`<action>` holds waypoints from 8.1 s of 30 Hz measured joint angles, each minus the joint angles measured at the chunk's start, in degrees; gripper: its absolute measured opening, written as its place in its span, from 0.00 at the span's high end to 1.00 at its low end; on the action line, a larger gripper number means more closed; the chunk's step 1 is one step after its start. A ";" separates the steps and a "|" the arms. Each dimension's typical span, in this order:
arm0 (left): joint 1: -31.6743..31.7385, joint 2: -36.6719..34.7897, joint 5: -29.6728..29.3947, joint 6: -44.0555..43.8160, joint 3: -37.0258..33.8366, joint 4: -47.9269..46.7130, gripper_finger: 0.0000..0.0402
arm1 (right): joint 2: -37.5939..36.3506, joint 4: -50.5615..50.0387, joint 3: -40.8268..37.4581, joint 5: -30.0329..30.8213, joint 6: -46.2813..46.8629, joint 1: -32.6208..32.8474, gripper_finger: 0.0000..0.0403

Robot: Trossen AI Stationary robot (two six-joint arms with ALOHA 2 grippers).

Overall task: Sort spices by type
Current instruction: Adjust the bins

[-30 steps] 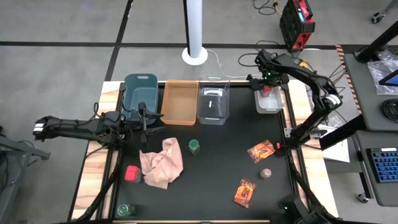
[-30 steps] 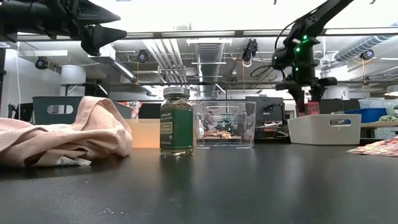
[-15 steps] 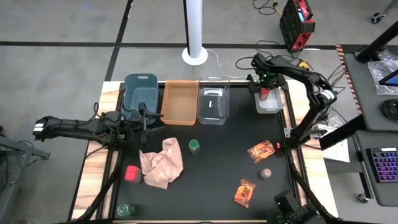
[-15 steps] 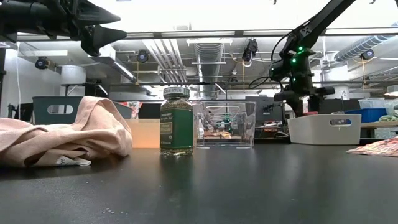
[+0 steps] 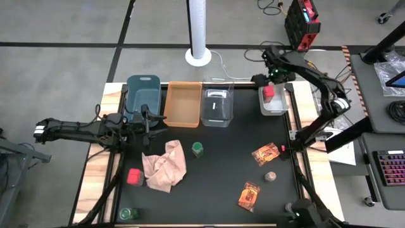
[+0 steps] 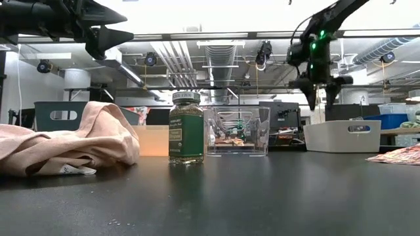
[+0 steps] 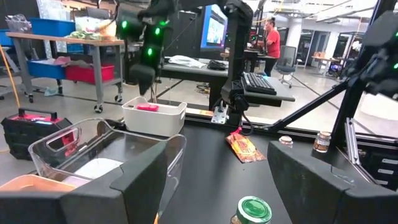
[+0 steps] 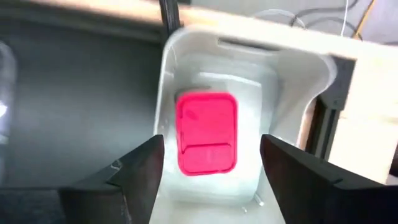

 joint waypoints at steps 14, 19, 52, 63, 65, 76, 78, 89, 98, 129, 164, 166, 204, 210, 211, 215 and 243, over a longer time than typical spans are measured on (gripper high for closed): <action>0.00 0.00 0.00 -0.41 0.00 0.74 0.35 | -4.80 7.32 1.66 -0.13 6.38 21.29 0.53; -0.01 0.00 -0.02 -0.41 0.00 0.76 0.35 | 0.58 9.78 1.68 -0.12 7.42 25.60 0.50; 0.00 0.00 -0.02 -0.58 0.00 0.79 0.35 | 19.57 14.17 5.61 -1.64 9.34 25.20 0.79; 0.00 0.00 -0.04 -1.51 0.00 0.79 0.35 | 18.87 12.76 5.61 -1.70 8.24 23.84 0.97; 0.00 0.00 -0.04 -1.51 0.00 0.79 0.35 | 18.39 11.66 5.61 -1.63 8.11 23.35 0.97; -0.02 0.00 -0.21 -1.51 -0.02 0.76 0.35 | 17.75 6.38 5.30 4.20 14.28 22.56 0.97; 0.00 0.00 -0.26 -1.51 -0.02 0.76 0.35 | 17.73 4.92 5.05 6.91 17.01 22.51 0.97; 0.00 0.00 -0.26 -1.51 -0.01 0.76 0.35 | 17.69 4.87 4.92 8.98 19.58 22.16 0.96; -0.01 0.00 -0.48 -1.51 -0.02 0.76 0.35 | 17.69 4.64 4.92 8.94 20.06 22.16 0.79; -0.02 0.00 -0.50 -1.51 -0.01 0.96 0.35 | -1.71 19.15 -9.67 -1.03 -22.44 56.24 0.97; -0.01 0.00 -0.50 -2.58 -0.02 1.25 0.35 | 3.19 31.29 -9.34 8.90 -27.08 51.57 0.98; -0.02 0.00 -0.50 -2.60 -0.02 1.25 0.35 | 3.17 31.00 -9.36 8.89 -26.47 51.59 0.98; 0.03 -0.79 -0.61 0.46 -0.09 9.61 0.35 | 34.89 29.60 24.26 -1.83 -25.37 44.57 0.98; 0.04 -0.76 -0.61 0.46 -0.07 8.70 0.35 | 34.45 27.42 24.46 -1.47 -25.40 44.22 0.98; 0.04 -0.76 -0.61 0.46 -0.07 8.68 0.35 | 34.38 27.23 24.46 -1.46 -25.28 44.18 0.98; 0.04 -0.79 -0.61 0.46 -0.07 8.37 0.35 | 34.14 25.28 24.46 -1.39 -24.72 44.06 0.98; 0.04 -0.76 -0.59 0.46 0.00 8.13 0.35 | 33.75 20.54 24.36 -0.08 -19.94 45.04 0.98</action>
